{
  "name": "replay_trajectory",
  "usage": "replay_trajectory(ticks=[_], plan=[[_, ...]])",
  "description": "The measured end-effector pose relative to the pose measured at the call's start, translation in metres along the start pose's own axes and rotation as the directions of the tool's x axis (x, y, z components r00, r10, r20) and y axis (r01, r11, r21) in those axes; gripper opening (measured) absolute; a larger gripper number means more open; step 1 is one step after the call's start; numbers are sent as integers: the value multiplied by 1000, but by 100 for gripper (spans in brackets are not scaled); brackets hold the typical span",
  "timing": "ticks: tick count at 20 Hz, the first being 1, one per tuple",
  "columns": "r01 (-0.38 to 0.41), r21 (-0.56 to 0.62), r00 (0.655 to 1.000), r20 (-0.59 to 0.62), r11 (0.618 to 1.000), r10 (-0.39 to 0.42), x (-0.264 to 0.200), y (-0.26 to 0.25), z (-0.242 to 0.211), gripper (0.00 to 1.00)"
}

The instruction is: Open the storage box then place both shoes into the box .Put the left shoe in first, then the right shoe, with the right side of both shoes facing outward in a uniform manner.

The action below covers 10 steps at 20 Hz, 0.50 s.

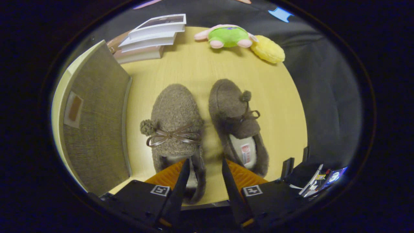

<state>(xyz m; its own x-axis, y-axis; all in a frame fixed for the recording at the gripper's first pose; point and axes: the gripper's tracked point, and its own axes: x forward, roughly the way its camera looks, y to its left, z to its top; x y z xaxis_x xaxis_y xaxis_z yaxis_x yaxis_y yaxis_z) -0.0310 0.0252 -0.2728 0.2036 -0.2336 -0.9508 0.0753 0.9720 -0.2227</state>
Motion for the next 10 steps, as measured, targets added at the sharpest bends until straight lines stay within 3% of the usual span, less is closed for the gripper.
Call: replay_trajectory(ticks=[4,7,10], plan=[[-38,14,999,-19,999,39,18,2,-2,38],[-77,32,996,-39,996,79,22,9,-3,12],[-111,37,992,-61,993,113,20,13,-3,10]])
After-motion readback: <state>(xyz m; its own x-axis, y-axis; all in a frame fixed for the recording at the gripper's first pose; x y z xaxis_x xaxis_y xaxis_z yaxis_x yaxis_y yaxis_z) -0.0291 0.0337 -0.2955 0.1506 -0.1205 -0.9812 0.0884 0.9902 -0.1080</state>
